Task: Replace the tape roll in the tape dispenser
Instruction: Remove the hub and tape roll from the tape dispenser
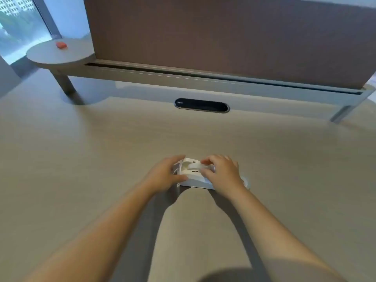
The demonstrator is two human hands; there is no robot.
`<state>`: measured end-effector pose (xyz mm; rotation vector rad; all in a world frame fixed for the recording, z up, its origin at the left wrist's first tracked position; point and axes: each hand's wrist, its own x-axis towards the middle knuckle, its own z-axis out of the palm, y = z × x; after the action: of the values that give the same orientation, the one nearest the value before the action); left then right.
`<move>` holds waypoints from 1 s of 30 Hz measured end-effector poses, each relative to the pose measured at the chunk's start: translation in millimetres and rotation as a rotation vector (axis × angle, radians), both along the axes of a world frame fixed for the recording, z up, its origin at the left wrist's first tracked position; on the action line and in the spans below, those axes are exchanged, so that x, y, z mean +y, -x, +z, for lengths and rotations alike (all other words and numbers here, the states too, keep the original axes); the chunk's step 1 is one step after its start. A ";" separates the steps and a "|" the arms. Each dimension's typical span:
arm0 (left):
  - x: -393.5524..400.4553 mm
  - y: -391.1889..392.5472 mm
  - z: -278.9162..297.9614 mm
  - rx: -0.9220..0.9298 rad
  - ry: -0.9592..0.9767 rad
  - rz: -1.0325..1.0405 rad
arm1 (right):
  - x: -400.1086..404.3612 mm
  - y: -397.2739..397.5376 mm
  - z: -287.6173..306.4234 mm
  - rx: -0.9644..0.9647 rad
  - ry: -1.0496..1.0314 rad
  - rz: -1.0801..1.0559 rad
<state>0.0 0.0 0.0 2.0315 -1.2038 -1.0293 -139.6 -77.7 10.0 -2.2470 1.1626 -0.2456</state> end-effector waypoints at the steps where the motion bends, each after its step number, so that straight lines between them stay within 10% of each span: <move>1: -1.1 -1.2 -1.1 0.008 0.012 -0.007 | 0.0 -0.6 0.0 0.022 0.002 -0.002; 21: -5.1 -8.4 -8.3 -0.018 0.057 -0.024 | 0.3 -8.1 -2.8 -0.091 -0.012 0.075; 30: -3.7 0.0 29.6 0.059 0.252 0.031 | 0.7 1.8 26.0 -0.423 -0.217 -0.055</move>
<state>0.0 -3.7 29.6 1.8076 -1.2025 -0.8695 -141.4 -77.0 36.0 -1.8590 0.9704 -0.5584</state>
